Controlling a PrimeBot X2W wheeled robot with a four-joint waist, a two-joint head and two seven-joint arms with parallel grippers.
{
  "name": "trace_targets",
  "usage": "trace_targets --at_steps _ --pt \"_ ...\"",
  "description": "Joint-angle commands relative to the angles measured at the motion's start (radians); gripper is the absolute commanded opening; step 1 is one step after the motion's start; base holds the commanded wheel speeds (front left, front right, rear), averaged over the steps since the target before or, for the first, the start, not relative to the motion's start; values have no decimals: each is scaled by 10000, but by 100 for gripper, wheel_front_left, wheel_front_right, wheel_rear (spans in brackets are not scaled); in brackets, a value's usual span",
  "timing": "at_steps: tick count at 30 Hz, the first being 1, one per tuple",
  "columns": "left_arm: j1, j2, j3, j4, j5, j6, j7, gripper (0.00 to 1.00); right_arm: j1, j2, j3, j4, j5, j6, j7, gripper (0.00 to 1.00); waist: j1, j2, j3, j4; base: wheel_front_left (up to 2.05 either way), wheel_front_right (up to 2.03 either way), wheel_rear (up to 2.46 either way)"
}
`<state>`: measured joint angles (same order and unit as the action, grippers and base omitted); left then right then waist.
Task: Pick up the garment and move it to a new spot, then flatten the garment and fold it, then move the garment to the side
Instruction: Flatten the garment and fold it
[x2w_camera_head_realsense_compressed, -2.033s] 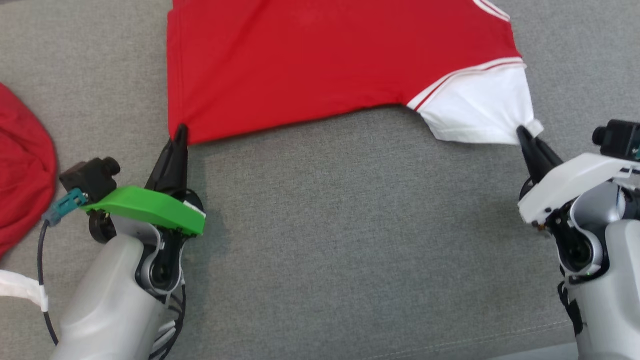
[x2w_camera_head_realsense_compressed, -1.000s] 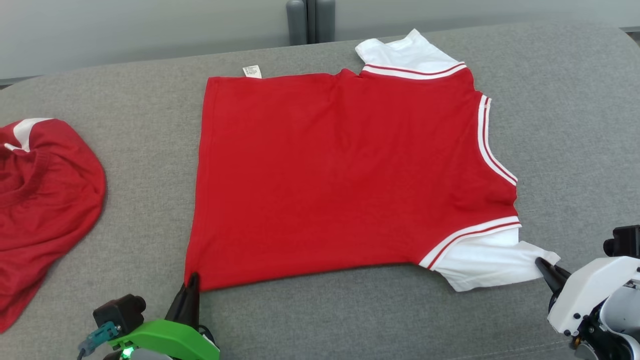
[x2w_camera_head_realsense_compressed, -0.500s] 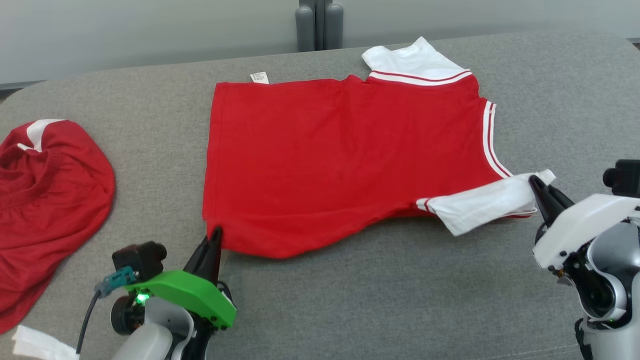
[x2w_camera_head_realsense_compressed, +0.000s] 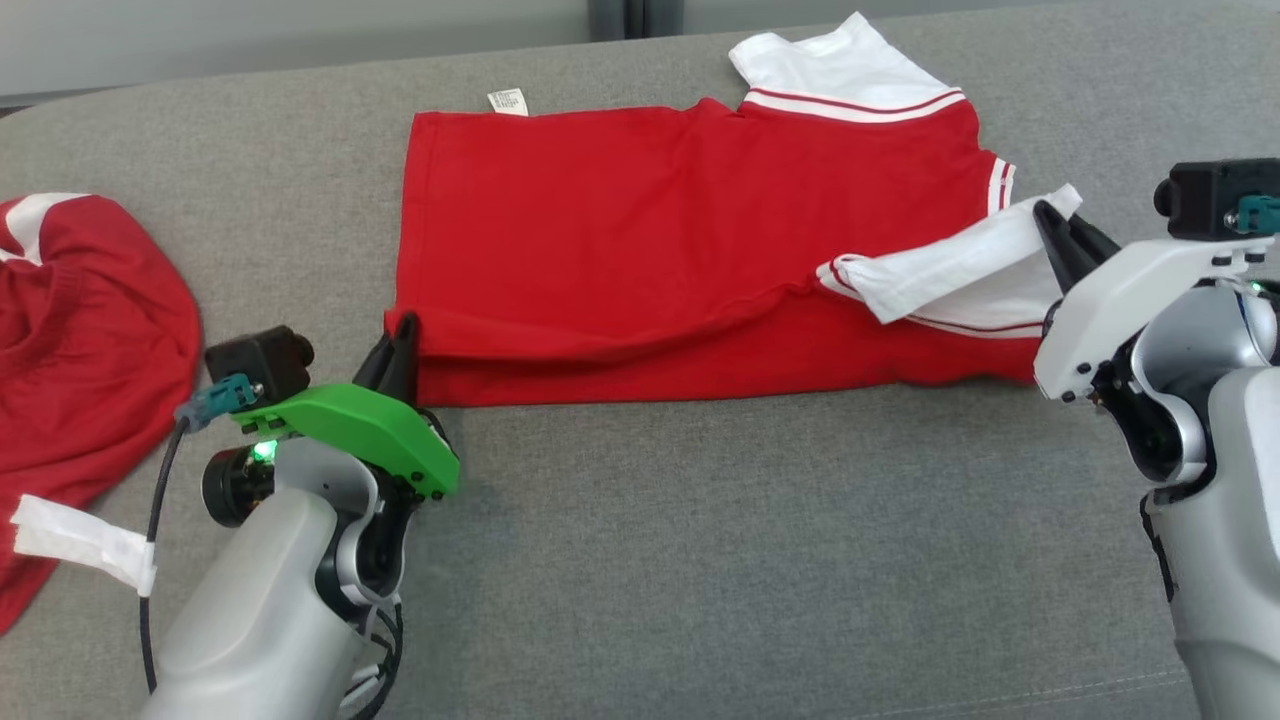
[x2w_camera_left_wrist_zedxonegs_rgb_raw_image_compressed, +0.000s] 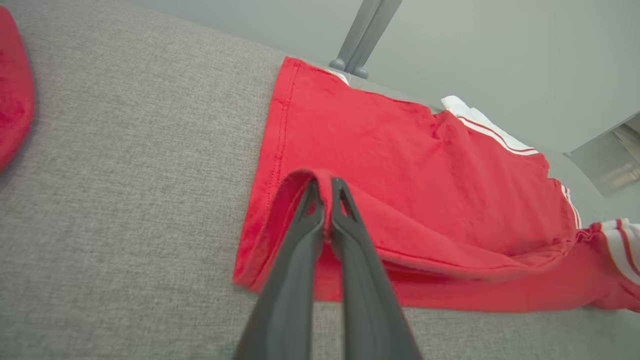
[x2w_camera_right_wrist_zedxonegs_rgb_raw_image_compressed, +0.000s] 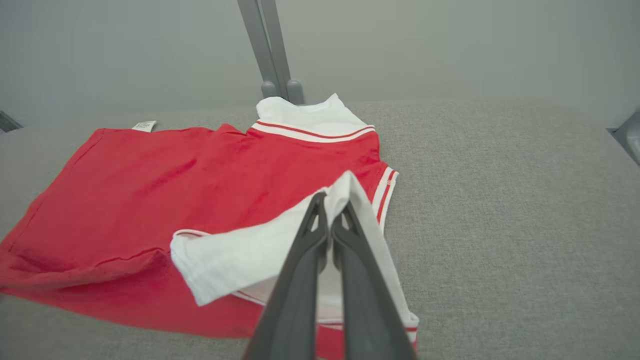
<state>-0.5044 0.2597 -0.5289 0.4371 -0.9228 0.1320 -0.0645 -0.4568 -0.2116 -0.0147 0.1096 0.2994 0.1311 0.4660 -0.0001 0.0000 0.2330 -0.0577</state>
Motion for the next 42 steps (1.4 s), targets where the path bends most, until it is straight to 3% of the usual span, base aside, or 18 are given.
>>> trace_targets --at_steps 1,8,16,17,18,19,25,29,35,42 --pt "-309 -92 18 207 85 -68 -113 0 -305 -133 191 278 -14 -7 -258 0 1 0 350 12 0 0 0" --pt "-1127 -354 -7 1314 263 -211 -433 0 -1413 -676 1232 1536 43 -7 -1561 0 1 0 848 71 0 0 0" --pt "-1627 -573 -84 2082 315 -445 -705 0 -2211 -969 1751 2641 38 -9 -3006 0 1 0 1124 221 0 0 0" --pt "-1668 -598 -89 2150 311 -473 -708 18 -2256 -956 1752 2760 47 -9 -3132 0 1 0 1134 239 0 0 0" --pt "-1712 -633 -94 2234 306 -512 -745 54 -2326 -944 1729 2902 44 -9 -3285 0 1 0 1143 263 0 0 0" --pt "-1750 -673 -80 2303 289 -531 -810 100 -2387 -905 1755 3039 96 -9 -3424 100 1 0 1147 287 0 0 0" --pt "-1795 -652 -76 2536 435 -580 -1275 100 -2516 -868 1858 3447 344 -10 -4246 100 1 0 1029 385 0 0 0" --pt "-1428 -543 -164 2610 571 -537 -1465 100 -2226 -931 1720 3608 541 -10 -4210 100 1 0 800 410 0 0 0" --pt "-1013 -449 -448 2661 805 -407 -1424 100 -1301 -906 589 3690 345 -9 -2757 100 1 0 547 330 0 0 0" --pt "-1130 -348 -897 2991 1238 -29 -1167 100 -86 -20 -1217 3151 -571 -9 -950 100 1 0 606 119 0 0 0"
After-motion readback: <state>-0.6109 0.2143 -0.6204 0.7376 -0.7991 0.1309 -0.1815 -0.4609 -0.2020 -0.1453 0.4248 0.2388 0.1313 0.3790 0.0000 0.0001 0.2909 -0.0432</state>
